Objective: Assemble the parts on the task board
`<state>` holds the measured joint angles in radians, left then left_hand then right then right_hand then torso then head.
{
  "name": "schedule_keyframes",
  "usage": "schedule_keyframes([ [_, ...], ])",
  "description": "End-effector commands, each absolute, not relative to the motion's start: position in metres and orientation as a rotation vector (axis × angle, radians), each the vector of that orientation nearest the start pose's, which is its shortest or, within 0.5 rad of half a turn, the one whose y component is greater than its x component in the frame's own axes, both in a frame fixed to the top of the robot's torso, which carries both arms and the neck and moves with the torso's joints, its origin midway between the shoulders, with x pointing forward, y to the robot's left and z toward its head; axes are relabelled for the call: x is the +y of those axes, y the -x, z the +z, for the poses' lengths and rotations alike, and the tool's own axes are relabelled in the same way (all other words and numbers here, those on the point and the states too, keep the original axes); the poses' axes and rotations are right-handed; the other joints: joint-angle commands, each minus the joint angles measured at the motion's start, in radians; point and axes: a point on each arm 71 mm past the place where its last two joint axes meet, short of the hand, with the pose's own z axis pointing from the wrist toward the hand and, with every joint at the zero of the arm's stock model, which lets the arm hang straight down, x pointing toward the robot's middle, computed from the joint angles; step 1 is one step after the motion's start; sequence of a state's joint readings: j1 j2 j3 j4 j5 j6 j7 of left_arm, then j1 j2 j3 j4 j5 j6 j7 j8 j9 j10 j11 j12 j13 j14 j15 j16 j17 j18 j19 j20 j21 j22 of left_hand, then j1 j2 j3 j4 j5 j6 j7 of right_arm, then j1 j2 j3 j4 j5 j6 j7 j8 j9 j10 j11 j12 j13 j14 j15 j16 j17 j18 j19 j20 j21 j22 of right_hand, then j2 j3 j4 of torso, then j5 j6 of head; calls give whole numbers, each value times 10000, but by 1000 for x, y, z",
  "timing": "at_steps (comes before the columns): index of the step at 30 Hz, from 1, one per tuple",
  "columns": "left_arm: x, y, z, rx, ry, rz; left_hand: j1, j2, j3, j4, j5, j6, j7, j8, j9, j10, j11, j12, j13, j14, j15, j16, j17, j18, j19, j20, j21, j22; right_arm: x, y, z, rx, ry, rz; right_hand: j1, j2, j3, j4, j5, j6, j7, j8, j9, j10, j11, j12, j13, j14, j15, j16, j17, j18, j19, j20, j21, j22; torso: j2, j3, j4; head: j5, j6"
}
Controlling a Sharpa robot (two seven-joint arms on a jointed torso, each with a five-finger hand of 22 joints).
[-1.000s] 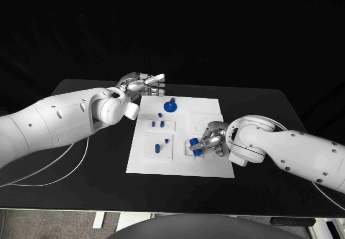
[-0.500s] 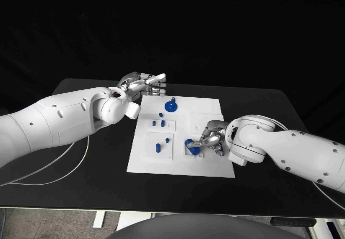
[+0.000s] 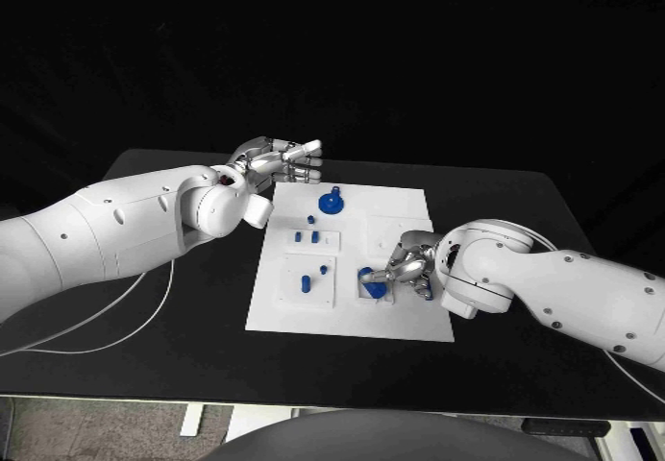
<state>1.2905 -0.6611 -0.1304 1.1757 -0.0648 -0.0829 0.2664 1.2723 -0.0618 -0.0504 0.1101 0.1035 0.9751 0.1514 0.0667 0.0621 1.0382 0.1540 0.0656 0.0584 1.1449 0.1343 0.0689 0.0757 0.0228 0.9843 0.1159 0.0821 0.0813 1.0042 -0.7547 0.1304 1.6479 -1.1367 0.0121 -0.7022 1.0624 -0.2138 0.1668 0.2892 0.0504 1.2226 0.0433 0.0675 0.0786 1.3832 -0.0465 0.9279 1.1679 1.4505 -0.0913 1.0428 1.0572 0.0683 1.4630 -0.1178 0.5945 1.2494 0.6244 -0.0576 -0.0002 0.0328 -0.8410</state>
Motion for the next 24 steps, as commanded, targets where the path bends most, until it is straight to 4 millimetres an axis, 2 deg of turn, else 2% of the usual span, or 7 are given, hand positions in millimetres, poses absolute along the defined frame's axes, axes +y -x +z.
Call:
schedule_keyframes([
  [1,207,-550,-186,16300,9993,-14853,-2,-121,10,64,-46,-53,-17,11,12,-46,12,12,9,-74,-15,-44,12,41,-81,7,47,11,-151,-435,-241,23223,-2782,4710,310,39,62,-91,-15,2,-2,-24,-11,-7,1,-68,21,6,-96,-70,11,-21,496,-73,-47,-13,4,11,-1,21,11],
  [5,208,-551,-187,16292,10010,-14812,-2,-121,10,64,-46,-53,-17,11,12,-46,12,12,9,-74,-15,-44,12,41,-81,7,47,11,-152,-433,-239,23274,-2617,5104,662,203,211,-279,-2,63,-5,-19,2,7,1,-39,45,16,-91,-62,26,-20,497,-65,-42,-11,0,11,-8,38,14],
  [7,209,-551,-187,16287,10017,-14793,8,-99,6,56,-41,-51,-7,12,12,-43,13,14,9,-67,-16,-43,14,41,-81,6,51,12,-153,-431,-238,23291,-2534,5260,633,256,281,-420,2,89,-4,-27,8,5,4,-24,60,21,-85,-61,31,-8,500,-54,-17,-2,-2,14,-18,48,30],
  [15,210,-551,-187,16284,10032,-14749,8,-99,6,56,-41,-51,-7,12,12,-43,13,14,9,-67,-16,-43,14,41,-81,6,51,12,-153,-426,-233,23350,-2335,5645,540,346,339,-479,31,111,-8,-32,23,19,8,18,76,29,-72,-46,36,0,501,-34,25,19,-5,11,-23,30,43],
  [20,210,-551,-187,16294,10035,-14735,8,-99,6,56,-41,-51,-7,12,12,-43,13,14,9,-67,-16,-43,14,41,-81,6,51,12,-149,-424,-231,23379,-2237,5850,523,355,349,-455,37,106,-9,-31,25,16,8,17,73,29,-71,-42,37,3,498,-32,13,16,4,5,5,-4,36],
  [24,210,-551,-187,16304,10015,-14695,-3,-49,-8,14,-37,-44,0,13,12,-43,11,13,9,-64,-18,-43,16,39,-79,4,57,14,-147,-422,-230,23359,-2183,5987,530,370,362,-449,49,106,-8,-32,30,16,9,22,70,26,-70,-47,27,7,498,-29,17,19,0,-2,4,-10,37],
])
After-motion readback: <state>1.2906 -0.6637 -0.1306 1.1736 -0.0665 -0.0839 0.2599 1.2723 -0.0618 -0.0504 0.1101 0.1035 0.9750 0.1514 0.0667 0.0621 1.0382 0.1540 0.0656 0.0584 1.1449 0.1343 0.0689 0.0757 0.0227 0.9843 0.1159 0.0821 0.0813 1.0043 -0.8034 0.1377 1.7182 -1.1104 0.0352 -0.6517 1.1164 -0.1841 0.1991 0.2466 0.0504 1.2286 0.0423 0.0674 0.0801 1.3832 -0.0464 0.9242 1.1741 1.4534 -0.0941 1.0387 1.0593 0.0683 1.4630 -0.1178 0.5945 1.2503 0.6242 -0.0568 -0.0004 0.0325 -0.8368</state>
